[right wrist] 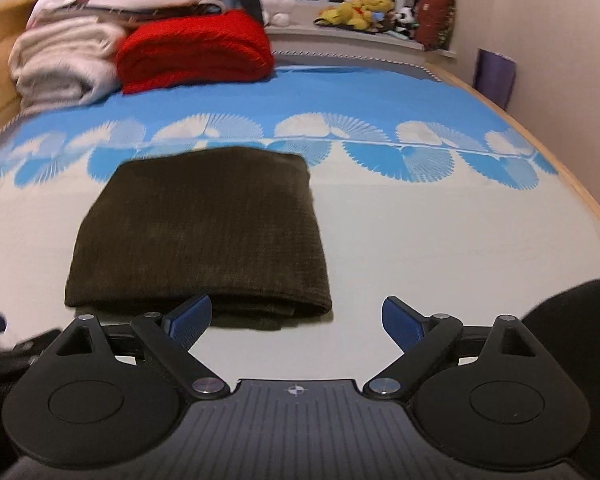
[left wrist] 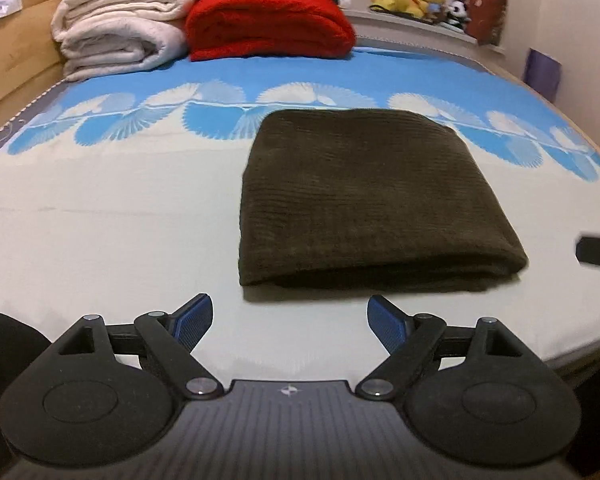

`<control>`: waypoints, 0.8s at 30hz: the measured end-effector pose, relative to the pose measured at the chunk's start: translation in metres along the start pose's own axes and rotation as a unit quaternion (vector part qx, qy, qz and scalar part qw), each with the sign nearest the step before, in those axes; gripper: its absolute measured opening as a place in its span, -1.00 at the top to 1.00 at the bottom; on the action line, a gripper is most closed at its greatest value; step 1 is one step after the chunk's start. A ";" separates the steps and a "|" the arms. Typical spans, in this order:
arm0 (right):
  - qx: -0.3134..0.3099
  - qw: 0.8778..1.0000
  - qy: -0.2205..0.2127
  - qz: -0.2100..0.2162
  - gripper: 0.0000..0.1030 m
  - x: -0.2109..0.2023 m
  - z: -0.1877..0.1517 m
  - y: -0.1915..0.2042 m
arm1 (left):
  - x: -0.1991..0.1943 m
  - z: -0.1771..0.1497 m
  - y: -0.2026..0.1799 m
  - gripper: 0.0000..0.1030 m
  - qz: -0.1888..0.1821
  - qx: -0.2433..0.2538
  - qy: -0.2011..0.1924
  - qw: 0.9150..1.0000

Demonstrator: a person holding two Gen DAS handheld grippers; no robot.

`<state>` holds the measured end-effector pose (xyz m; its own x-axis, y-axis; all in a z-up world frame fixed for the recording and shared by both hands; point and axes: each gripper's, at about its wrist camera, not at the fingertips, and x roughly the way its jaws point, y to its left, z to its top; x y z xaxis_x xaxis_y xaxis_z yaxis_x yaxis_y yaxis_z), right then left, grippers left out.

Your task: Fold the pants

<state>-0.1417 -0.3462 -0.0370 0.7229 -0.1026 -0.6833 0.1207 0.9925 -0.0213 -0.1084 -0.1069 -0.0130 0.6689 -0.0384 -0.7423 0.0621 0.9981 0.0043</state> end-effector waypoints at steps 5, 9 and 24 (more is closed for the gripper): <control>0.006 1.000 0.024 -0.009 -0.80 0.016 0.002 -0.003 | 0.013 -0.004 -0.019 -0.80 -0.006 0.048 0.001 0.999; 0.015 0.999 0.034 -0.016 -0.80 0.021 -0.002 -0.004 | 0.015 -0.007 -0.023 -0.80 -0.015 0.050 0.001 0.999; -0.007 0.999 0.042 -0.016 -0.80 0.025 -0.006 0.001 | 0.018 -0.005 -0.006 -0.80 -0.008 0.017 0.010 1.000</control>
<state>-0.1274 -0.3469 -0.0582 0.6592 -0.1286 -0.7409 0.1329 0.9897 -0.0536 -0.1006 -0.1136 -0.0295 0.6527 -0.0530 -0.7557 0.0980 0.9951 0.0149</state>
